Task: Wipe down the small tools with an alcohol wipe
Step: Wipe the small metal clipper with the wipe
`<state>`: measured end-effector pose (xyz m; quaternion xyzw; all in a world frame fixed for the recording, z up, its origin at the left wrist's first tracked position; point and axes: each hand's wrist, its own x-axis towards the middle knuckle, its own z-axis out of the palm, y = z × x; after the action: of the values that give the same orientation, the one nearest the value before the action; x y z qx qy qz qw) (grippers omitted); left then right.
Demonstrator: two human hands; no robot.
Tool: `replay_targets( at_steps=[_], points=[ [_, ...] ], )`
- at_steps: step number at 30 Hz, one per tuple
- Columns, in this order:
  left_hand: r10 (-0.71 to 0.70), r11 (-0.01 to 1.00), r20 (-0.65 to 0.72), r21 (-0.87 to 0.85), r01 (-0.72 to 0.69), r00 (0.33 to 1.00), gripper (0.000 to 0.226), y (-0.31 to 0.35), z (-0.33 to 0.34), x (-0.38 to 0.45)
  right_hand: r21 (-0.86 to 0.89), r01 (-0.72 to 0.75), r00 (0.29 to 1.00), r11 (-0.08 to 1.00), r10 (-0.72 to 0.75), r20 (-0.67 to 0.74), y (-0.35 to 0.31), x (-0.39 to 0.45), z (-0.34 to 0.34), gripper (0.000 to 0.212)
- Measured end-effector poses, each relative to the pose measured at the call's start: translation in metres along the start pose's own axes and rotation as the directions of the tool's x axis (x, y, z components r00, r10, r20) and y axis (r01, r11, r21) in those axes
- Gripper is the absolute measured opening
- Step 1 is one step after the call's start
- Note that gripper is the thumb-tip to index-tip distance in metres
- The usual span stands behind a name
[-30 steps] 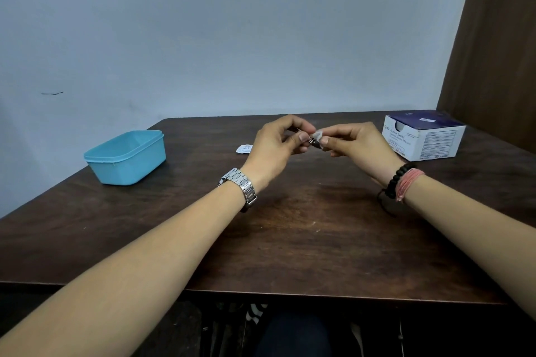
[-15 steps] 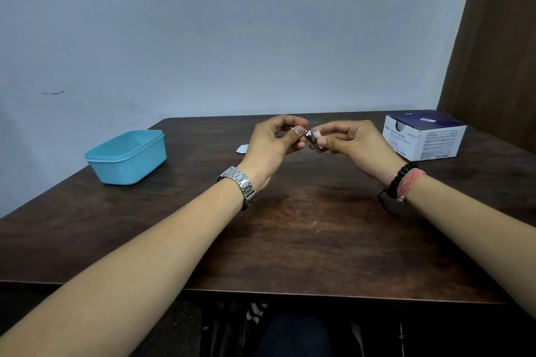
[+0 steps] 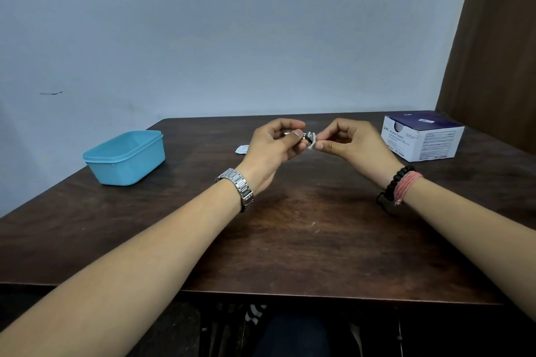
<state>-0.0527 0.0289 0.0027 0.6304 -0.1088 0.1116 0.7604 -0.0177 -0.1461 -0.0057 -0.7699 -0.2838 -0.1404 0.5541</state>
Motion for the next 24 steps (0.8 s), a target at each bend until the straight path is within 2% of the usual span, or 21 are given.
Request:
replay_targets(
  at_steps=[3, 7, 13, 18, 21, 24],
  points=[
    [-0.029, 0.999, 0.025, -0.02, 0.03, 0.999, 0.014, 0.0, 0.0011, -0.0011, -0.013, 0.048, 0.999, 0.999, -0.049, -0.025, -0.0047, 0.0003, 0.0016, 0.011],
    [-0.027, 0.999, 0.035, -0.035, 0.028, 0.999, 0.015, 0.0014, 0.0008, -0.0011, -0.042, 0.037, 0.998, 0.998, -0.039, -0.039, -0.0035, 0.0001, -0.0001, 0.011],
    [0.016, 0.992, 0.098, 0.121, -0.028, 0.995, 0.014, 0.0007, 0.0013, -0.0029, 0.013, 0.1, 0.993, 0.995, -0.099, -0.06, -0.0084, 0.0012, -0.0018, 0.013],
    [0.07, 0.97, 0.113, 0.225, -0.094, 0.991, 0.015, 0.0019, 0.0014, -0.0044, 0.141, 0.045, 0.992, 0.989, -0.028, -0.123, -0.0073, 0.0037, -0.0072, 0.015],
    [0.061, 0.978, 0.07, 0.194, -0.074, 0.996, 0.016, 0.0026, 0.0003, -0.0025, 0.141, 0.055, 0.996, 0.989, -0.045, -0.076, -0.0092, 0.0019, -0.0062, 0.012],
    [0.027, 0.994, 0.056, 0.104, -0.033, 0.998, 0.018, 0.0021, -0.0004, -0.0017, 0.039, 0.066, 0.998, 0.997, -0.066, -0.008, -0.0074, 0.0017, 0.0, 0.011]
  ],
)
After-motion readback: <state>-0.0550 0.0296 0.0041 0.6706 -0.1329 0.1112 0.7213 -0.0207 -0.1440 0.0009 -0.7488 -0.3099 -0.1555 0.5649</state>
